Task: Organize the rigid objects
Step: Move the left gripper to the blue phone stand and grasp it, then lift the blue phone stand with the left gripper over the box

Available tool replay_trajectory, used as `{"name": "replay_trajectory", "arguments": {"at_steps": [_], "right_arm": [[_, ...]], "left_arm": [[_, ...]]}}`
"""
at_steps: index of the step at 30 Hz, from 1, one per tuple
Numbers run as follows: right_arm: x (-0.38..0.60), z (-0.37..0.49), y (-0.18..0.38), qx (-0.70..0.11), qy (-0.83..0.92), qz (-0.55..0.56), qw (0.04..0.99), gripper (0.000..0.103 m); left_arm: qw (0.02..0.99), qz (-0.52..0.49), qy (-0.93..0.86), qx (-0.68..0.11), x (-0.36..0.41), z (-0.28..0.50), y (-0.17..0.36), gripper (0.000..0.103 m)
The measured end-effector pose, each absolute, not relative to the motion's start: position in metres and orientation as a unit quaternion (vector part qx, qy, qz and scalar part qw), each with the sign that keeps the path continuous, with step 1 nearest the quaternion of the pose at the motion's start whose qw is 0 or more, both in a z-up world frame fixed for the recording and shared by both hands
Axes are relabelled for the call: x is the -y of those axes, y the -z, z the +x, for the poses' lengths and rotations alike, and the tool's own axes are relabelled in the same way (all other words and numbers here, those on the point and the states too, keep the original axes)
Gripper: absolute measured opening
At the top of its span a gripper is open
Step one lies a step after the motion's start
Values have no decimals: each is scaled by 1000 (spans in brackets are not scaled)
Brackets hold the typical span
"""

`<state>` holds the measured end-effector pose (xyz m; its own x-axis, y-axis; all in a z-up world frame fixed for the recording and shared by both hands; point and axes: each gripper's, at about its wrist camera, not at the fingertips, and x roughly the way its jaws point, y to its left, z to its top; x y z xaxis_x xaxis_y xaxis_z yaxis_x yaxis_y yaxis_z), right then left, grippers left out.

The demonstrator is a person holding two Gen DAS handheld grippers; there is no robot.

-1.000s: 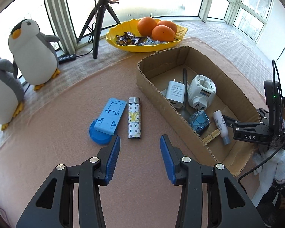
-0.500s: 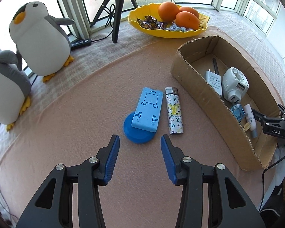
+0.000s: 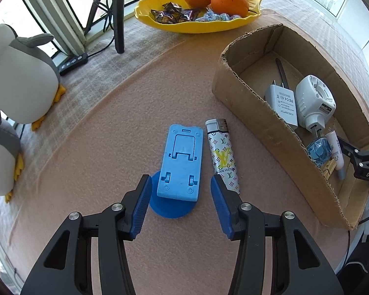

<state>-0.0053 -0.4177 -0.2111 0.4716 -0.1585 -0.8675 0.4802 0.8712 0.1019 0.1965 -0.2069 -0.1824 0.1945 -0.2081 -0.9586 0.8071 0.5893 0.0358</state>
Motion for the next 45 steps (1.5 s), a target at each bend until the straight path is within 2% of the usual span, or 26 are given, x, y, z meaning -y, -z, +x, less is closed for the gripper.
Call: {"name": "replay_trajectory", "arguments": {"at_steps": [18, 25, 31, 45], "right_arm": [[417, -4, 210, -477, 190, 170, 841, 98], [418, -4, 210, -477, 190, 170, 841, 98], [418, -5, 210, -477, 190, 170, 841, 98], [419, -3, 209, -476, 190, 171, 842, 98]], "left_arm": [[694, 344, 360, -519, 231, 202, 200, 48], [692, 352, 361, -516, 239, 207, 203, 35], [700, 349, 358, -510, 234, 203, 202, 35], [731, 306, 356, -494, 205, 185, 165, 35]]}}
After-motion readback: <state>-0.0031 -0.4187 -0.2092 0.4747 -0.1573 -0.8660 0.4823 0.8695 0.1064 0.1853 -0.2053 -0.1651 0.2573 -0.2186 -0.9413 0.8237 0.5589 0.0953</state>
